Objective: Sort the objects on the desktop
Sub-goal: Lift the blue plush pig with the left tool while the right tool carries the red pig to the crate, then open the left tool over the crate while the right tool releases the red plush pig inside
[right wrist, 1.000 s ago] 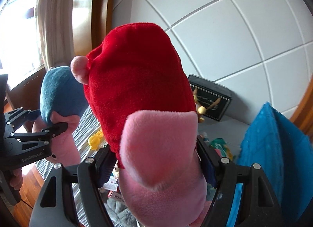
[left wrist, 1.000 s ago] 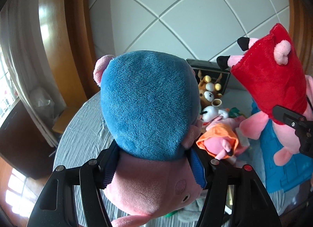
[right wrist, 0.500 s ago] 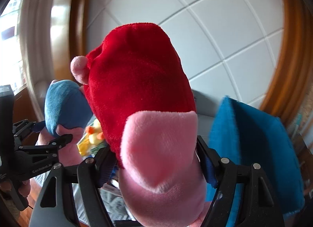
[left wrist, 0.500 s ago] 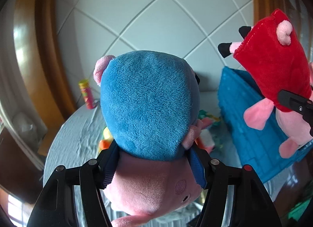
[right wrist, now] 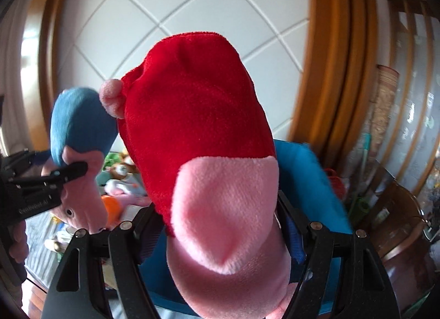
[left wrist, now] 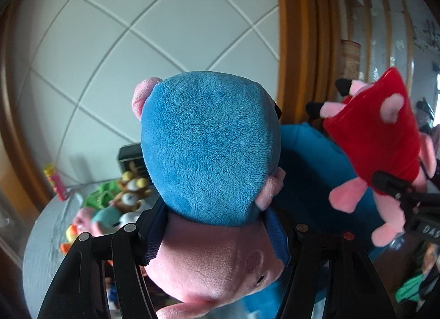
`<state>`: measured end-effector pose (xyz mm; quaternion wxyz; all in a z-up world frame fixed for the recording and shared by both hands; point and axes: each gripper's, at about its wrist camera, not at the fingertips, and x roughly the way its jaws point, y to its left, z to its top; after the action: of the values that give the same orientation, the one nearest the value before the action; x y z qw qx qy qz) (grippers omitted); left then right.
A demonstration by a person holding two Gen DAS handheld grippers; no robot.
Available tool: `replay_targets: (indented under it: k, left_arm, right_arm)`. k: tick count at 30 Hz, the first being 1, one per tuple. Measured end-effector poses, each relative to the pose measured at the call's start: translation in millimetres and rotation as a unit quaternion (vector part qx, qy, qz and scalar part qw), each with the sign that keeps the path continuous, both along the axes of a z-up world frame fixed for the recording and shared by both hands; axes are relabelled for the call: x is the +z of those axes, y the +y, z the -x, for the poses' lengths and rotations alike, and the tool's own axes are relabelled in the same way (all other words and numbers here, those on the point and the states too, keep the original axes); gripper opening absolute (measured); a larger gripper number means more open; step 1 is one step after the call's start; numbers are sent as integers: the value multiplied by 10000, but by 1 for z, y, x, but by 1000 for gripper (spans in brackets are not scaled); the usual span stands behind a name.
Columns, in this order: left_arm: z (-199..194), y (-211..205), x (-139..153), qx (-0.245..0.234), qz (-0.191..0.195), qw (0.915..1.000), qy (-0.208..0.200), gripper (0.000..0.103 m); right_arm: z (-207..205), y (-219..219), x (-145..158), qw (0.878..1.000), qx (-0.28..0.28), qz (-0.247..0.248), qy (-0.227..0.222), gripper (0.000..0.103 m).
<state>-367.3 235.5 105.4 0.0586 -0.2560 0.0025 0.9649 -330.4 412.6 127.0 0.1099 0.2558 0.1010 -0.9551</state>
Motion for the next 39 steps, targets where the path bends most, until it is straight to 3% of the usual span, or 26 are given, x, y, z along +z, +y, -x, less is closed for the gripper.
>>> replay_targets:
  k: [6, 10, 14, 21, 24, 29, 34, 39]
  left_arm:
    - [23, 109, -3, -341, 106, 9989, -291, 64]
    - [42, 153, -42, -449, 238, 9943, -933, 64]
    - [58, 181, -73, -257, 398, 9891, -1394, 64]
    - [100, 174, -107, 106, 682, 9848, -1592, 64]
    - [105, 167, -113, 174, 569, 9849, -1625, 64]
    - [96, 161, -112, 123, 580, 9899, -1290, 66]
    - [99, 157, -112, 158, 351, 9880, -1496, 67]
    - [99, 150, -112, 239, 207, 9894, -1415, 69]
  right_arm:
    - [17, 104, -6, 9995, -283, 55, -142, 74]
    - [45, 151, -41, 9982, -373, 207, -423, 74]
    - [72, 174, -67, 9966, -447, 287, -630, 74]
    - [127, 187, -93, 9943, -511, 371, -854, 74]
    - [143, 189, -95, 9948, -509, 409, -783, 74]
    - [140, 185, -91, 9953, -476, 593, -608, 74]
    - [145, 188, -93, 9943, -411, 671, -723, 74]
    - [144, 190, -93, 9943, -395, 709, -686, 74]
